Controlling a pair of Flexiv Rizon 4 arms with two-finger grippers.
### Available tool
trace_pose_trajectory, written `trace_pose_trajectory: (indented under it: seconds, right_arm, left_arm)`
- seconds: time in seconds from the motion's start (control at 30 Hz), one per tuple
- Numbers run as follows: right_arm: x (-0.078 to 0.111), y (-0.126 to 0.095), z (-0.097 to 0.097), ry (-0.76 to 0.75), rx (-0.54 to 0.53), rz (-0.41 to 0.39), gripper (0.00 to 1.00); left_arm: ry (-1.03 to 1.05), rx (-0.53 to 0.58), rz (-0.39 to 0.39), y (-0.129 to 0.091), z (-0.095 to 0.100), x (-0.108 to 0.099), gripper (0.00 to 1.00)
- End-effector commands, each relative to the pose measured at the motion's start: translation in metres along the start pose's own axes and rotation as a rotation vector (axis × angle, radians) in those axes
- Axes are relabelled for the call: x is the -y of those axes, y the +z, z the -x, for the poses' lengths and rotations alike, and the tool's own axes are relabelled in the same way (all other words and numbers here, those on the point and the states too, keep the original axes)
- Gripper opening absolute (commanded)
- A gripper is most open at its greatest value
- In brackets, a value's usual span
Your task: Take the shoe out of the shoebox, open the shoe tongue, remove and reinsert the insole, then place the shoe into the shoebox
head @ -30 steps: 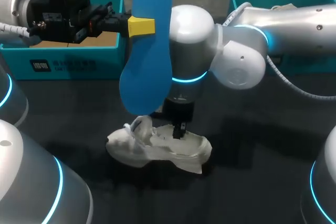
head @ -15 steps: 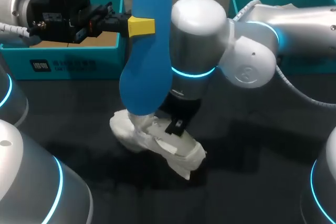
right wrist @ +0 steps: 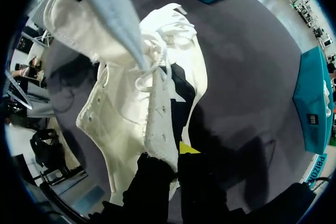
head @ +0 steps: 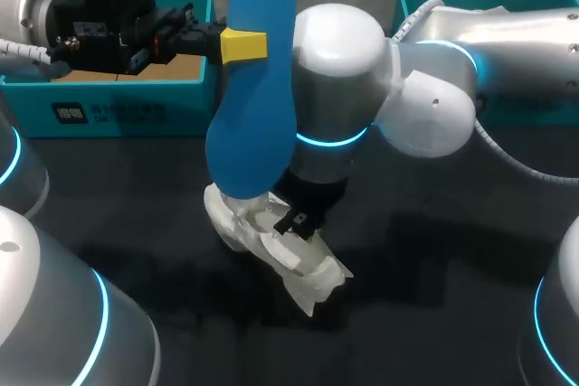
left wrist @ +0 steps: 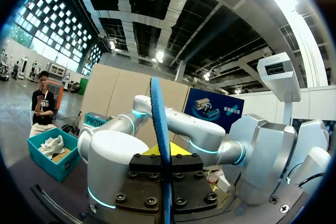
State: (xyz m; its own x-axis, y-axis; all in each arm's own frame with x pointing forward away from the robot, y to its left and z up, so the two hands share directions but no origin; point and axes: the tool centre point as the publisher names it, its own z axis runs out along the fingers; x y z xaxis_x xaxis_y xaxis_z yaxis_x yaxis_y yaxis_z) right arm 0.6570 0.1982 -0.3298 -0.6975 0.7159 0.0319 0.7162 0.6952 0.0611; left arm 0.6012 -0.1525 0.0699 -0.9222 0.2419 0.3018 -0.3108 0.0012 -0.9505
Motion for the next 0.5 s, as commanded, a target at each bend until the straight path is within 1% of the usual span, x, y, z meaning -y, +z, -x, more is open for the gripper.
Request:
trace_pose_trajectory:
  seconds: [0.03,0.1,0.13,0.23,0.33,0.4,0.47,0.5]
  right_arm:
    - [0.0,0.0,-0.001,0.001,0.001,0.0,0.0]
    - [0.007,-0.002,-0.001,0.111,-0.012,0.037,0.0]
    - [0.011,-0.003,0.0,0.184,-0.023,0.067,0.0]
    - [0.019,0.0,-0.005,0.304,-0.056,0.109,0.0]
    - [0.025,0.003,-0.009,0.41,-0.049,0.114,0.0]
    - [0.027,0.003,-0.012,0.43,-0.063,0.131,0.0]
    - [0.029,0.004,-0.013,0.468,-0.057,0.12,0.0]
    - [0.031,0.004,-0.014,0.479,-0.065,0.133,0.0]
  left_arm:
    - [-0.001,0.0,0.002,0.0,0.0,0.0,0.0]
    - [-0.001,0.0,0.002,0.0,0.0,0.0,0.0]
    - [-0.001,0.0,0.002,0.0,0.0,0.0,0.0]
    - [-0.001,0.0,0.002,0.0,0.0,0.0,0.0]
    - [-0.001,0.0,0.002,0.0,0.0,0.0,0.0]
    - [-0.001,0.0,0.002,0.0,0.0,0.0,0.0]
    - [-0.001,0.0,0.002,0.0,0.0,0.0,0.0]
    - [-0.001,0.0,0.002,0.0,0.0,0.0,0.0]
